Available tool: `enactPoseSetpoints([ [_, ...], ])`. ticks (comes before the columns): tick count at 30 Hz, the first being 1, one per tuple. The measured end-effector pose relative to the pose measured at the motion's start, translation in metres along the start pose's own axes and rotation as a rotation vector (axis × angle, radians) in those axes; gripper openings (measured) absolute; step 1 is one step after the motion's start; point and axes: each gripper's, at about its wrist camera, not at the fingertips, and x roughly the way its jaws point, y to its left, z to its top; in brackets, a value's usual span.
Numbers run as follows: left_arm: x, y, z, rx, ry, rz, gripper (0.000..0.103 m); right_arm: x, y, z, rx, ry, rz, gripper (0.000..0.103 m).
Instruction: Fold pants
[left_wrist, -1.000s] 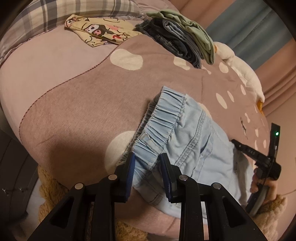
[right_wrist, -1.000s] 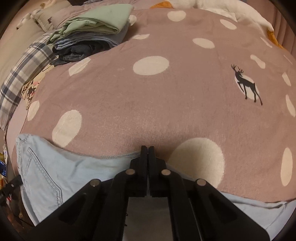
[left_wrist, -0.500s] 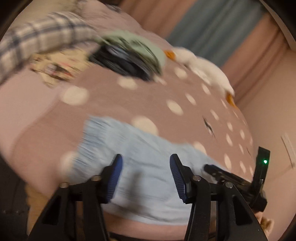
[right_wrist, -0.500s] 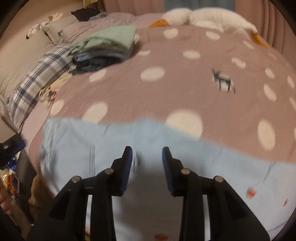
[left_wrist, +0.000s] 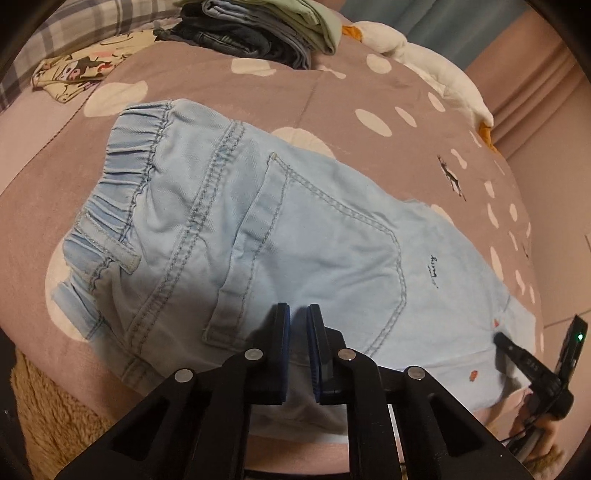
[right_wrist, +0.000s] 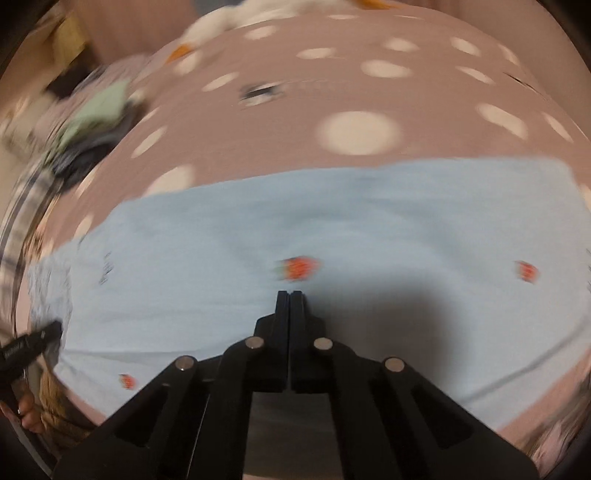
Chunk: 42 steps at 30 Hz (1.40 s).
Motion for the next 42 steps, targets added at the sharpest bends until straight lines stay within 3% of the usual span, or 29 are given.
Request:
enactPoseSetpoints([
  [3,-0.001,-0.001,-0.001,0.009,-0.004,0.012,0.013,-0.008,-0.038,0.000,0.057,-0.032,-0.098,0.000],
  [7,-0.002,0.001,-0.001,0.012,-0.004,0.022,0.013,-0.018,-0.077,0.001,0.125,-0.059,-0.147,0.000],
  [11,-0.001,0.001,0.000,0.001,-0.002,0.022,0.013,-0.028,-0.106,-0.004,0.117,-0.111,-0.406,0.000],
  [14,-0.005,-0.003,0.001,0.001,0.007,0.028,0.014,-0.034,-0.138,-0.006,0.234,-0.122,-0.288,0.000],
  [16,-0.011,-0.010,0.004,0.005,0.019,0.008,0.014,-0.044,-0.142,-0.005,0.271,-0.114,-0.297,0.003],
  [19,-0.023,-0.030,0.004,0.039,0.000,-0.036,0.014,-0.066,-0.139,-0.008,0.264,-0.152,-0.332,0.020],
  [21,-0.025,-0.046,0.003,0.075,-0.001,-0.074,0.014,-0.077,-0.141,-0.014,0.272,-0.162,-0.300,0.042],
  [22,-0.023,-0.054,0.003,0.095,0.003,-0.102,0.014,-0.080,-0.145,-0.018,0.279,-0.161,-0.289,0.043],
  [28,0.018,-0.072,-0.009,0.141,0.122,-0.121,0.014,-0.069,-0.168,-0.037,0.341,-0.110,-0.323,0.041],
  [31,0.024,-0.071,-0.015,0.178,0.104,-0.081,0.014,-0.068,-0.181,-0.044,0.393,-0.125,-0.291,0.040],
  [35,0.022,-0.062,-0.010,0.111,0.139,-0.115,0.014,-0.072,-0.187,-0.046,0.432,-0.147,-0.323,0.040],
  [39,0.021,-0.059,-0.011,0.112,0.145,-0.127,0.014,-0.076,-0.198,-0.047,0.473,-0.171,-0.309,0.040],
  [40,0.019,-0.060,-0.013,0.119,0.142,-0.119,0.014,-0.077,-0.200,-0.047,0.475,-0.177,-0.315,0.037],
  [42,0.019,-0.063,-0.014,0.134,0.138,-0.100,0.014,-0.078,-0.205,-0.047,0.481,-0.184,-0.317,0.020],
])
